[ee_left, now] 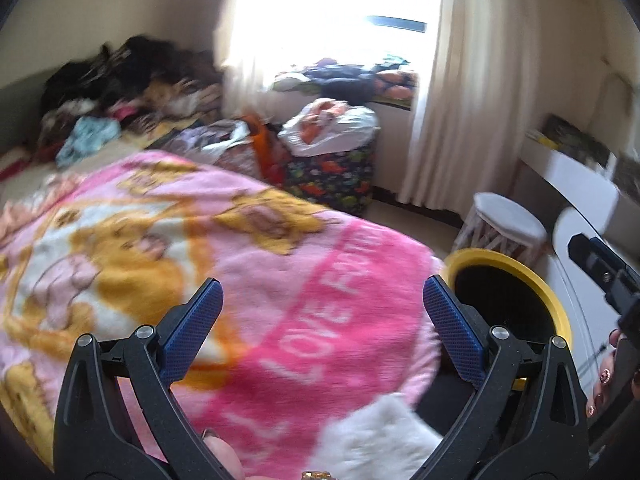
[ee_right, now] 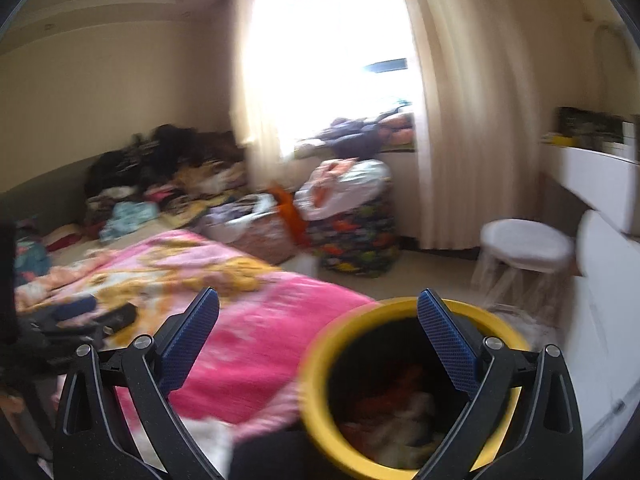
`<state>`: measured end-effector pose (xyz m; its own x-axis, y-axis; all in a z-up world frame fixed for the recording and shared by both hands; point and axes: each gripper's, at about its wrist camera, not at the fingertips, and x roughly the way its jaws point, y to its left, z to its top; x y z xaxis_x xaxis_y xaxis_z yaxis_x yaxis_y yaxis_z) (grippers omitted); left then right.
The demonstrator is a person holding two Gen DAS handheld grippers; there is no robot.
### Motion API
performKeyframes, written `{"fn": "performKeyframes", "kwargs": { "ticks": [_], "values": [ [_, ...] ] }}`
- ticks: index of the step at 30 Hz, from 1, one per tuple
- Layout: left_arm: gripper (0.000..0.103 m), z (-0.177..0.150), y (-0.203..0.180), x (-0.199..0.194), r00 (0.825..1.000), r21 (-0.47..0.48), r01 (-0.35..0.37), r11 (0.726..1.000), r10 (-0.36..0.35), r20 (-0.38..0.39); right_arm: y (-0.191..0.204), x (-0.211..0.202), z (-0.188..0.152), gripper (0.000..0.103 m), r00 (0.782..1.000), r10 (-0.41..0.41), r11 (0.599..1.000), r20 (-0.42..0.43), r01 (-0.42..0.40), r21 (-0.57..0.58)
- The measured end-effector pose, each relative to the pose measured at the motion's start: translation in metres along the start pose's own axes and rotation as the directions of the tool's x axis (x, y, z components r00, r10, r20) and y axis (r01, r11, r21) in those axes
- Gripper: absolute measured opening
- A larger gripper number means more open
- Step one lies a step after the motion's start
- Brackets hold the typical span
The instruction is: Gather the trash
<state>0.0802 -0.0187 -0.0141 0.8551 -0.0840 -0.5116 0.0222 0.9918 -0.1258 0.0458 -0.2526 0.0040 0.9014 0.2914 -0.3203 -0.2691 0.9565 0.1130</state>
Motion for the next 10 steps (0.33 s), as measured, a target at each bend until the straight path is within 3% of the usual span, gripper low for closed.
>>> {"fn": "performKeyframes", "kwargs": {
  "ticks": [1, 3, 4, 5, 6, 8, 9, 10],
  "values": [
    [0.092, 0.002, 0.021, 0.000, 1.000, -0.037, -0.031, 0.999, 0.031, -0.003, 0.019, 0.015, 0.007, 0.097, 0.997, 0.075, 0.997, -0.037, -0.076, -0.019],
    [0.092, 0.002, 0.063, -0.002, 0.990, -0.098, -0.138, 0.986, 0.138, -0.003, 0.062, 0.049, 0.014, 0.097, 0.969, 0.215, 0.974, -0.125, -0.222, -0.040],
    [0.092, 0.002, 0.094, -0.003, 0.976, -0.142, -0.218, 0.966, 0.218, -0.013, 0.082, 0.063, 0.014, 0.097, 0.952, 0.261, 0.961, -0.158, -0.271, -0.048],
    [0.092, 0.000, 0.120, -0.003, 0.960, -0.177, -0.281, 0.943, 0.279, -0.032, 0.109, 0.082, 0.010, 0.097, 0.922, 0.327, 0.937, -0.208, -0.345, -0.060],
    [0.092, -0.002, 0.149, -0.004, 0.936, -0.209, -0.353, 0.912, 0.349, -0.056, 0.130, 0.097, 0.005, 0.097, 0.896, 0.366, 0.917, -0.253, -0.393, -0.065],
    [0.092, -0.013, 0.217, -0.006, 0.850, -0.270, -0.525, 0.807, 0.512, -0.123, 0.182, 0.140, -0.016, 0.097, 0.817, 0.414, 0.878, -0.401, -0.474, -0.059],
    [0.092, -0.017, 0.239, -0.006, 0.823, -0.284, -0.567, 0.773, 0.546, -0.156, 0.207, 0.160, -0.029, 0.097, 0.784, 0.407, 0.867, -0.468, -0.493, -0.071],
    [0.092, -0.025, 0.268, -0.003, 0.787, -0.298, -0.617, 0.729, 0.583, -0.202, 0.235, 0.179, -0.045, 0.097, 0.770, 0.371, 0.864, -0.520, -0.491, -0.110]
  ]
}}
